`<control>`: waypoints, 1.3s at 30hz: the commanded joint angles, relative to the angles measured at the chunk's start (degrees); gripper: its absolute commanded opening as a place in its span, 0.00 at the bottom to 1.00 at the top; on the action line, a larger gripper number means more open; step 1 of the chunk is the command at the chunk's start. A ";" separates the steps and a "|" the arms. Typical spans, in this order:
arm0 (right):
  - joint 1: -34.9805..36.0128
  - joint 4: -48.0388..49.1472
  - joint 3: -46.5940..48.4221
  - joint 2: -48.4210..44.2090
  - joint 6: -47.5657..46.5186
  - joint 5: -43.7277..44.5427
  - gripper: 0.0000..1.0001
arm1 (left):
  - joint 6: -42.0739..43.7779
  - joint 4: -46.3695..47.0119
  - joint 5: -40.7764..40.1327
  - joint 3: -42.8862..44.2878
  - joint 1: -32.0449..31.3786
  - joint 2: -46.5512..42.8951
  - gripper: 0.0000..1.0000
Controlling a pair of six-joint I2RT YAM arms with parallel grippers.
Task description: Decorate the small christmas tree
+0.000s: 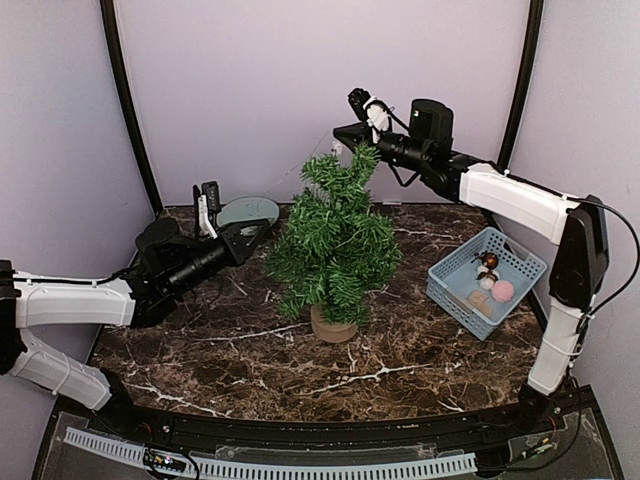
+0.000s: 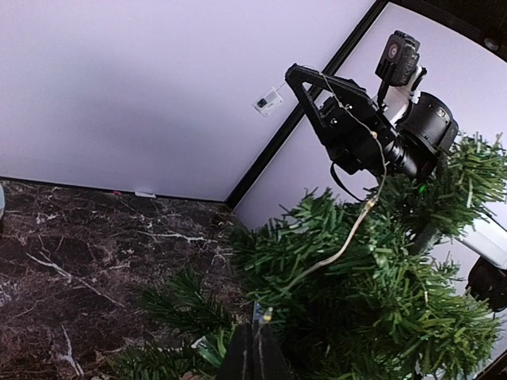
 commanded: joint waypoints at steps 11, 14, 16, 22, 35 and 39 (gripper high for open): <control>-4.39 -0.42 -12.37 -8.14 4.96 6.46 0.00 | -1.91 -5.77 0.55 9.73 2.08 6.21 0.00; -4.55 -2.42 -15.97 -11.21 5.01 8.86 0.00 | -1.92 -6.93 1.30 10.52 2.08 7.31 0.00; -4.56 -4.39 -18.25 -13.14 5.13 10.12 0.00 | -1.72 -7.25 1.93 11.10 2.10 8.22 0.00; -4.62 -7.07 -24.91 -17.63 8.16 11.00 0.00 | -1.25 -8.14 3.73 13.17 2.08 10.04 0.00; -4.64 -14.26 -31.10 -23.12 11.28 14.82 0.00 | -0.71 -10.92 3.35 14.25 2.08 9.53 0.10; -4.64 -16.31 -32.22 -23.90 12.26 15.14 0.00 | -0.29 -11.79 2.92 14.75 2.08 9.72 0.11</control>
